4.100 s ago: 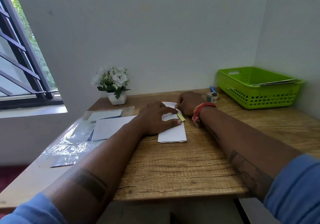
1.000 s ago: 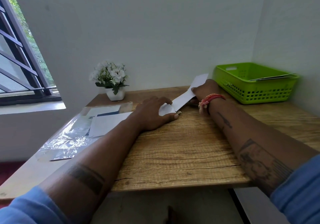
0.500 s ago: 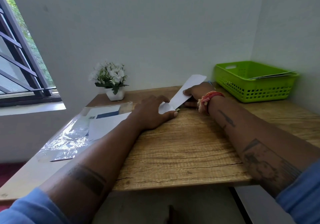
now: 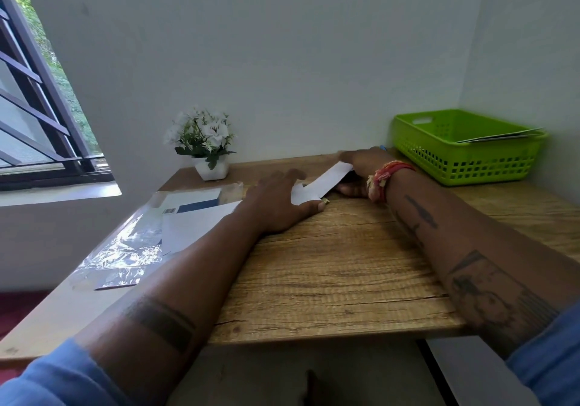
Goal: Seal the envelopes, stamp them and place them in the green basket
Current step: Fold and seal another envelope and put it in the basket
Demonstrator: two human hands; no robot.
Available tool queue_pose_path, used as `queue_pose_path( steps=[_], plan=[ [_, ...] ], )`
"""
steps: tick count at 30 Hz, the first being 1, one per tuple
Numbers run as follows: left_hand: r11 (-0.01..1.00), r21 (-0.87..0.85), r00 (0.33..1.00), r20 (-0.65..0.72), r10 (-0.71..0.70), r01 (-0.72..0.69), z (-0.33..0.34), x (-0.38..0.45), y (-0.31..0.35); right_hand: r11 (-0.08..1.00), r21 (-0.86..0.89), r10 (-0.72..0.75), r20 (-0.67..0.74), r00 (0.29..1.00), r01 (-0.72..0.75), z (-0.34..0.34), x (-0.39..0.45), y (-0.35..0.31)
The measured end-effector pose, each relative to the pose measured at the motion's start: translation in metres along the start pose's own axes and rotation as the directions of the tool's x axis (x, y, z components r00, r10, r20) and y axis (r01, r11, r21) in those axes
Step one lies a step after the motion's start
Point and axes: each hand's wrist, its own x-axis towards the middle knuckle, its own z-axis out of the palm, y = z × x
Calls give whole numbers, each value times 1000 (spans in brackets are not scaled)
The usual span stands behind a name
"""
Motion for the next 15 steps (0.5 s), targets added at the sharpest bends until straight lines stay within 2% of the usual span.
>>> queue_pose_path(
  steps=[3, 6, 11, 15],
  plan=[
    [1000, -6, 1000, -2, 1, -1, 0, 0, 0, 980, -191, -75, -93, 993, 56, -15, 0, -4],
    [1000, -10, 1000, 1, 1, -1, 1, 1, 1, 917, -398, -18, -124, 992, -33, -6, 2, -6],
    [1000, -25, 999, 27, -19, 19, 2, 1, 1, 917, -393, 41, -85, 996, -71, 16, -10, -8],
    [999, -40, 1000, 27, -13, 14, 3, 1, 0, 915, -398, 33, -88, 996, -65, 16, -12, -11]
  ],
)
